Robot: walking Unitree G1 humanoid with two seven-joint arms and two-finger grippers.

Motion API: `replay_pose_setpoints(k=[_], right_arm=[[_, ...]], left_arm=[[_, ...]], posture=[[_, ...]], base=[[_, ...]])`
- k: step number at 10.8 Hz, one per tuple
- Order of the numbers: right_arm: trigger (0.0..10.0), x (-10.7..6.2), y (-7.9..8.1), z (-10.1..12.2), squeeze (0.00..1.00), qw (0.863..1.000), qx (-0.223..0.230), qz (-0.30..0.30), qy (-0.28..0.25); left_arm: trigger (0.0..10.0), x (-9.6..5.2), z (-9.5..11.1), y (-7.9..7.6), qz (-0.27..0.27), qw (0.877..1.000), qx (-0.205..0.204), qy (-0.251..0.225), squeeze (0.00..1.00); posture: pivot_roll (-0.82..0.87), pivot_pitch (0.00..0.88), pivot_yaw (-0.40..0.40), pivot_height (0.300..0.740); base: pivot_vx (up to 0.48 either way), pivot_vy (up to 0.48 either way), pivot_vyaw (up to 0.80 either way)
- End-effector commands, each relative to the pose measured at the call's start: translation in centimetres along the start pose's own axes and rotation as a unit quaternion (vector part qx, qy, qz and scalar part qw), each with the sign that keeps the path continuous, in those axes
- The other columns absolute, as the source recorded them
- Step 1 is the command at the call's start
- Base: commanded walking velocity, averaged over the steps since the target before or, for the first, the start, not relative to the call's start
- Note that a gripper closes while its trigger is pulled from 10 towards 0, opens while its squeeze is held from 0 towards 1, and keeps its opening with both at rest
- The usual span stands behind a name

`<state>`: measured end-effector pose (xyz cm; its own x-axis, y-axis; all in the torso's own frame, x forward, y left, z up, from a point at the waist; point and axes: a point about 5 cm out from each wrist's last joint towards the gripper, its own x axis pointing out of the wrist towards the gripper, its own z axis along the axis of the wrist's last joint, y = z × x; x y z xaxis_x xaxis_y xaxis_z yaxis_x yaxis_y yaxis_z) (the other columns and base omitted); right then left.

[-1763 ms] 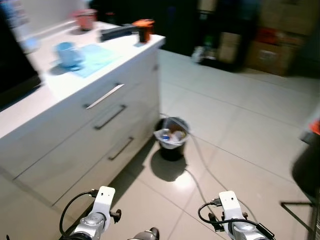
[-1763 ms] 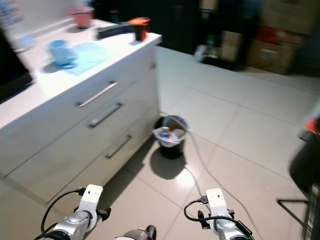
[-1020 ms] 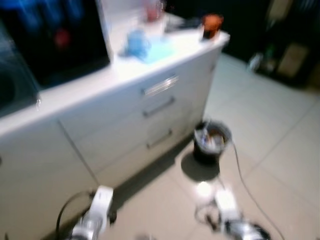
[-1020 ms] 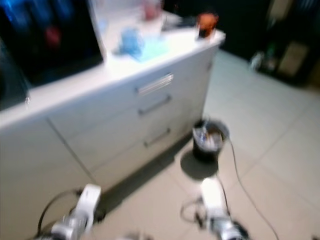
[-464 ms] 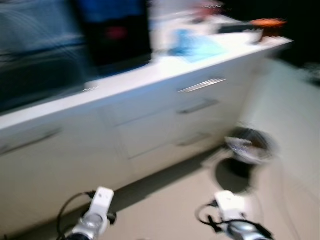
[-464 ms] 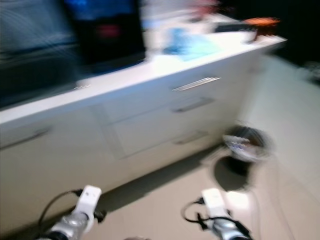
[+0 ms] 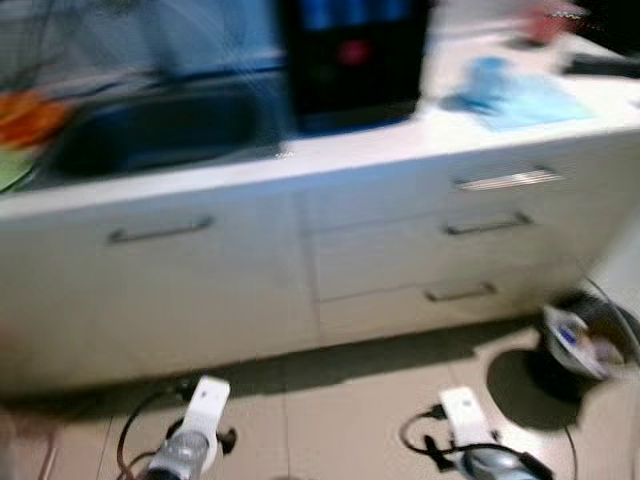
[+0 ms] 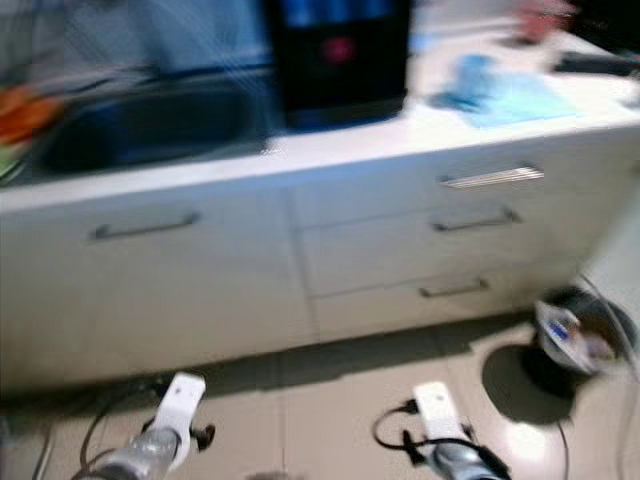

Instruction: Kitchen organization

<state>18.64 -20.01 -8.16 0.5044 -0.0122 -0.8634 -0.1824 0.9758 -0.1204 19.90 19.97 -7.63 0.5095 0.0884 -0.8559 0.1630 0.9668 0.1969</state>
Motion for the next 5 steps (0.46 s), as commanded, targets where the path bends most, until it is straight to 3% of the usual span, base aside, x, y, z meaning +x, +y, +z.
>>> replay_pose_setpoints(k=[1,3,5], right_arm=[[10.0,0.12,0.81,0.32,0.00,1.000,-0.001,0.012,-0.002],[10.0,0.11,0.71,0.27,0.00,1.000,-0.002,0.011,-0.001],[10.0,0.09,0.65,0.23,0.00,1.000,-0.002,0.012,-0.002]], left_arm=[[10.0,-0.03,-0.05,0.53,0.008,1.000,0.005,0.001,0.00],[10.0,-0.02,0.00,0.44,0.009,1.000,0.003,0.002,0.00],[10.0,-0.03,-0.08,0.62,0.018,1.000,0.023,0.005,0.00]], posture=[[0.11,0.000,0.071,0.740],[0.11,0.000,0.068,0.740],[0.11,0.000,0.067,0.740]], base=[[0.000,0.000,0.80],[0.000,0.000,0.80],[0.000,0.000,0.21]])
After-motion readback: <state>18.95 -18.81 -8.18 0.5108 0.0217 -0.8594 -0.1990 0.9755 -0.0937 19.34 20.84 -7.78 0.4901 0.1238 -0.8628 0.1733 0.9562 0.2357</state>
